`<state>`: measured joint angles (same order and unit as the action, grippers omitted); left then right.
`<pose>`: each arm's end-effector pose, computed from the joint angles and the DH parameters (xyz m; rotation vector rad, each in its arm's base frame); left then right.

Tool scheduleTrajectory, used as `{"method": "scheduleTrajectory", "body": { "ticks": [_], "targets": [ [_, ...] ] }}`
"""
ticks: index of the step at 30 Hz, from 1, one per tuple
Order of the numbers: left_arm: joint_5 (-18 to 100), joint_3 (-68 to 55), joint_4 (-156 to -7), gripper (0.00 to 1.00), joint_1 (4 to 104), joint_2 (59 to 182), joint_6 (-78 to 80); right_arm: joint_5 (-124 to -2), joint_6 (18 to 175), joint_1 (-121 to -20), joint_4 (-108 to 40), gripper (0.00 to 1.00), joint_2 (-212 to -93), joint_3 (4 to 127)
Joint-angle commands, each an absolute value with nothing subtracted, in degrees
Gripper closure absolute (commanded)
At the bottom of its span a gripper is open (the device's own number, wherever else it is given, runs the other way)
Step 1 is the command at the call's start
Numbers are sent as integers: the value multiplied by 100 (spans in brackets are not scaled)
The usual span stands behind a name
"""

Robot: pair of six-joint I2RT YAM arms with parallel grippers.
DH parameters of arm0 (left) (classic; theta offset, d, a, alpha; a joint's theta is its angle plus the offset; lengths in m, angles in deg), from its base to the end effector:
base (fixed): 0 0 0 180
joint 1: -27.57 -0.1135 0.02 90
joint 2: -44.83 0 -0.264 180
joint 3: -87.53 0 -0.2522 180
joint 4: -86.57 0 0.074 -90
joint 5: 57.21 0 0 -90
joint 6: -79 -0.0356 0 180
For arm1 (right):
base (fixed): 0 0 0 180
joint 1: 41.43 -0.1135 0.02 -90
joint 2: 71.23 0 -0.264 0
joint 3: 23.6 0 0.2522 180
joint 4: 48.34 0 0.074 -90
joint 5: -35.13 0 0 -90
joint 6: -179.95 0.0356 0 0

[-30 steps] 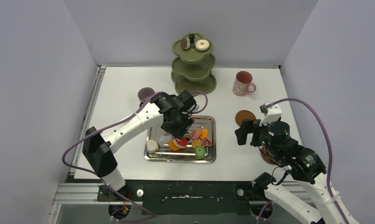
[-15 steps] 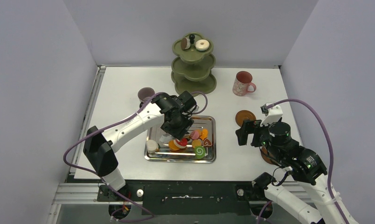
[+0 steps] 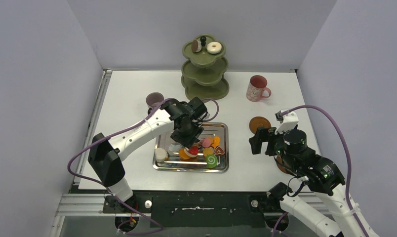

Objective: Serve the afternoon tea

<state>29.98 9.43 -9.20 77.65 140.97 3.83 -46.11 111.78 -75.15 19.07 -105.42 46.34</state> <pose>0.2074 -0.2451 0.2940 0.8844 2.8080 -0.0986 0.0856 0.0506 0.3519 -0.1308 2.1400 0.4120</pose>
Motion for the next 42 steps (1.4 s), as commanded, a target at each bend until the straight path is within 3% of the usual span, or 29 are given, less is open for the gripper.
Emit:
{"method": "scheduleTrajectory", "body": {
  "ticks": [1, 5, 12, 27, 35, 42],
  "targets": [
    [3125, 1073, -909, 64, 7750, 14020, 402, -4594, 11128, -7483, 1653, 0, -10522, 4676],
    [3073, 1076, -885, 64, 7749, 14002, 403, -4581, 11097, -7483, 1646, 0, -10549, 4671],
    [2853, 1217, -803, 74, 7729, 13889, 474, -4594, 11131, -7483, 1595, 0, -10542, 4598],
    [2300, 1138, -1243, 76, 7568, 12909, 933, -4570, 11074, -7483, 1520, 0, -10517, 4573],
    [2053, 878, -2038, 76, 6828, 12057, 974, -4554, 11077, -7483, 1480, 0, -10484, 4587],
    [1803, 1330, -2792, 77, 6415, 12137, 592, -4611, 11165, -7483, 1438, 0, -10465, 4593]
  ]
}}
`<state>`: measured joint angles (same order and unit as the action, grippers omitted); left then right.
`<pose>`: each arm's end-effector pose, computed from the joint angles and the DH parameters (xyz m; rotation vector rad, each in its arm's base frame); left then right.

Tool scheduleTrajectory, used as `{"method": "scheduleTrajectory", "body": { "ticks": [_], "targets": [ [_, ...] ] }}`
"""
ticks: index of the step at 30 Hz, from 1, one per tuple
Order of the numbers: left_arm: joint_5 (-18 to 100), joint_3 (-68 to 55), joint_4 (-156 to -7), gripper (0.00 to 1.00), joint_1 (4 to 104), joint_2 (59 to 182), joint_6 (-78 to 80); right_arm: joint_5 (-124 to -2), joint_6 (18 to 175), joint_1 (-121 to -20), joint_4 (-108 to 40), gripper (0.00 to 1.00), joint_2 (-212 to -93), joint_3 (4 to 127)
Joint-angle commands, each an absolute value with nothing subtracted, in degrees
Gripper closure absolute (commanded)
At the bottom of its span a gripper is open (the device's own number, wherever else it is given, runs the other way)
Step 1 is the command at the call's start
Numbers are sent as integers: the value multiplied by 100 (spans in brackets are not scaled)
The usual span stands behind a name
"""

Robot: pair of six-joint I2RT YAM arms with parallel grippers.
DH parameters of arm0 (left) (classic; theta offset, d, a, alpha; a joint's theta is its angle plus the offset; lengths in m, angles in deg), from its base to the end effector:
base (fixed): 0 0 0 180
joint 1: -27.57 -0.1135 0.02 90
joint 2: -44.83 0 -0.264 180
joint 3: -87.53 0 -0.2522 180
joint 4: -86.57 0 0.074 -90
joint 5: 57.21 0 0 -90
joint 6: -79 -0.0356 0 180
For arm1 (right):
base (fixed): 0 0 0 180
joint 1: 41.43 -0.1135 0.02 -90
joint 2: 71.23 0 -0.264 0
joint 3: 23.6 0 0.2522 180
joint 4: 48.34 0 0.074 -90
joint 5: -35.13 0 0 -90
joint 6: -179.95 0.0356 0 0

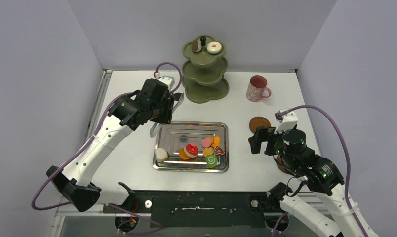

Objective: Serve the afternoon tea

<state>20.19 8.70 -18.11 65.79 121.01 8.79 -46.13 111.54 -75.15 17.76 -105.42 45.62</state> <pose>0.2051 -0.1516 0.3927 0.2933 2.4119 -0.1902 0.0876 0.0519 0.3503 -0.1337 2.1297 0.4147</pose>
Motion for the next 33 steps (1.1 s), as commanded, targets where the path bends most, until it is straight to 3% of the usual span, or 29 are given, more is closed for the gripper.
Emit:
{"method": "scheduleTrajectory", "body": {
  "ticks": [1, 18, 33],
  "targets": [
    [1814, 1411, -2918, 77, 6367, 12177, 533, -4616, 11166, -7481, 1437, 0, -10463, 4593],
    [2321, 3173, -4195, 76, 6246, 13806, 341, -4537, 11118, -7483, 1473, 0, -10480, 4719],
    [2151, 4240, -4141, 72, 6238, 14974, 112, -4529, 11127, -7483, 1403, 0, -10550, 4816]
  ]
}}
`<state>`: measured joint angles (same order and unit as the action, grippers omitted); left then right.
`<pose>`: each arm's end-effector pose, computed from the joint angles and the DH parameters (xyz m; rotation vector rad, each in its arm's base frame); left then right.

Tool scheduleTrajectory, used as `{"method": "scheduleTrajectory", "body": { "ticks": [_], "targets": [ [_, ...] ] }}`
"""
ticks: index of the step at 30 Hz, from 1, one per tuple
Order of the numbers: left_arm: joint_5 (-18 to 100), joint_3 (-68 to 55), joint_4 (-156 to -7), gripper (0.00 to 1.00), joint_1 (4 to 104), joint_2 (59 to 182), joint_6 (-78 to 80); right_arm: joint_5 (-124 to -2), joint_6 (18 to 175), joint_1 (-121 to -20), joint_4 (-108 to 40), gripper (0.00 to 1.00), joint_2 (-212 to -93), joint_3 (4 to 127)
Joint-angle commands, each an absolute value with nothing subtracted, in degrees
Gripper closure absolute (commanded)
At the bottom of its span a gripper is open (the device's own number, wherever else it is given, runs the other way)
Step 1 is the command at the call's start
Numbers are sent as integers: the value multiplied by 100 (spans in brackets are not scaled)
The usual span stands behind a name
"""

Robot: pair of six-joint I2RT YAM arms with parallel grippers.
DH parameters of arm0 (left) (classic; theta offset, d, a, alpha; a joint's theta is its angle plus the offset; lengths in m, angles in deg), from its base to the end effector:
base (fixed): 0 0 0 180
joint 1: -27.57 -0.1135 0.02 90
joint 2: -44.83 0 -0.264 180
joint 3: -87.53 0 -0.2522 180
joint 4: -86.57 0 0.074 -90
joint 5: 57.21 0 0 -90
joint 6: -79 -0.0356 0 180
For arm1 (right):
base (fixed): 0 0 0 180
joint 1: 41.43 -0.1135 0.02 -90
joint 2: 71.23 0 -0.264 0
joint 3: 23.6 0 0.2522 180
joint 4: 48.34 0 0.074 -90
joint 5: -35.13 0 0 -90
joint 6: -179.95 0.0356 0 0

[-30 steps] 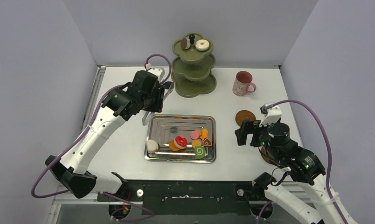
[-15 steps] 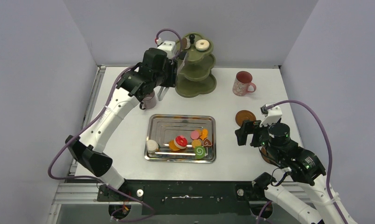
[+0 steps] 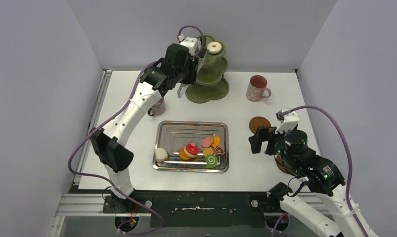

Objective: Serve the afternoon tea

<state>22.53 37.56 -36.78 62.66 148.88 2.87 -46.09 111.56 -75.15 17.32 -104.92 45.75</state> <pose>0.3347 -0.2274 0.4245 0.2825 2.0945 -0.3257 0.0860 0.0509 0.3524 -0.1298 2.1119 0.4229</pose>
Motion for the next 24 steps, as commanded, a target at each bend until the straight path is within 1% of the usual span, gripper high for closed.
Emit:
{"method": "scheduleTrajectory", "body": {
  "ticks": [1, 7, 11, 13, 24],
  "targets": [
    [2146, 4274, -4117, 71, 6236, 15032, 93, -4522, 11126, -7483, 1395, 0, -10550, 4819],
    [2055, 4669, -3777, 67, 6228, 15326, -22, -4497, 11130, -7478, 1396, 0, -10545, 4796],
    [2022, 4798, -3665, 59, 6220, 15410, -86, -4520, 11148, -7479, 1353, 0, -10548, 4764],
    [2031, 4841, -3624, 56, 6220, 15424, -106, -4520, 11149, -7483, 1358, 0, -10558, 4768],
    [2113, 5001, -3382, 54, 6193, 15365, -126, -4529, 11131, -7482, 1337, 0, -10552, 4760]
  ]
}}
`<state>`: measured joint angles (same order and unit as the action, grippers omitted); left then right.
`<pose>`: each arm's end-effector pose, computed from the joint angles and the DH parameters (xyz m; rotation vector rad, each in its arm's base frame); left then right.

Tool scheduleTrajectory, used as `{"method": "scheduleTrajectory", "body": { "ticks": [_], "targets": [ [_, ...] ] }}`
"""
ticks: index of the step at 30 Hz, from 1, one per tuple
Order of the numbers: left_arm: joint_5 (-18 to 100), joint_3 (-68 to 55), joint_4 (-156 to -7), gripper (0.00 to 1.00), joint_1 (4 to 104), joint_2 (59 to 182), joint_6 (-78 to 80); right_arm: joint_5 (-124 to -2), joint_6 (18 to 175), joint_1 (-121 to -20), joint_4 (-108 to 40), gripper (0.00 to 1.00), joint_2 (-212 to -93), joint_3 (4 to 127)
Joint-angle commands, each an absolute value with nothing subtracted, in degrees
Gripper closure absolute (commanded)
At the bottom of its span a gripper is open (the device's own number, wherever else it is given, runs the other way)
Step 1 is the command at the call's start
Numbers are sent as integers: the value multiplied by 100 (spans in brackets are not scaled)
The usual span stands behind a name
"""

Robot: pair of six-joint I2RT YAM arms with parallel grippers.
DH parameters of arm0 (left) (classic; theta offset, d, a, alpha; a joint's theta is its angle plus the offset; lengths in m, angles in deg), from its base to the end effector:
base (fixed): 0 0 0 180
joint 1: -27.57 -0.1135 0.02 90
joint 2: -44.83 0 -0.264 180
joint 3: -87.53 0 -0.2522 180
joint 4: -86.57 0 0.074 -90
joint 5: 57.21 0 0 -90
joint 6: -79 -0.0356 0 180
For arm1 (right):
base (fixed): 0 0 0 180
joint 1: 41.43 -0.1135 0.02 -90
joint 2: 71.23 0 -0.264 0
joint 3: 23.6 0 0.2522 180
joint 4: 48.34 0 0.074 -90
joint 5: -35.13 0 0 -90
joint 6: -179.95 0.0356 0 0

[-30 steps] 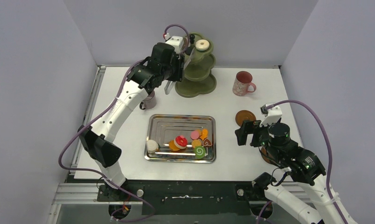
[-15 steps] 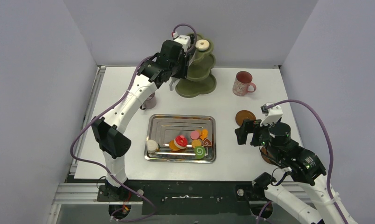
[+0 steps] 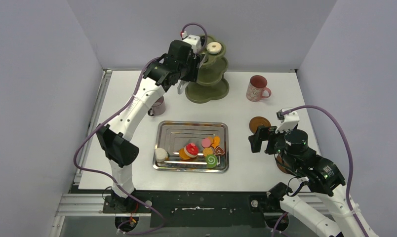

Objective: Serve the afternoon tea

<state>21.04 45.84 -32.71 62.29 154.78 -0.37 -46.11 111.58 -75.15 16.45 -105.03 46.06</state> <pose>0.3526 -0.2355 0.4232 0.3264 2.1074 -0.2494 0.0867 0.0513 0.3553 -0.1266 2.0943 0.4321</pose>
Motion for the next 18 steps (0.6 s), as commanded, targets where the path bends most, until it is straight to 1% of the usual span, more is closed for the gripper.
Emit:
{"method": "scheduleTrajectory", "body": {
  "ticks": [1, 13, 18],
  "targets": [
    [2133, 5027, -3338, 54, 6193, 15353, -125, -4529, 11123, -7483, 1343, 0, -10569, 4771],
    [2149, 4751, -2859, 55, 6185, 14933, -160, -4493, 11110, -7482, 1349, 0, -10632, 4744],
    [2289, 4298, -2876, 55, 6163, 14473, -93, -4501, 11131, -7483, 1333, 0, -10647, 4714]
  ]
}}
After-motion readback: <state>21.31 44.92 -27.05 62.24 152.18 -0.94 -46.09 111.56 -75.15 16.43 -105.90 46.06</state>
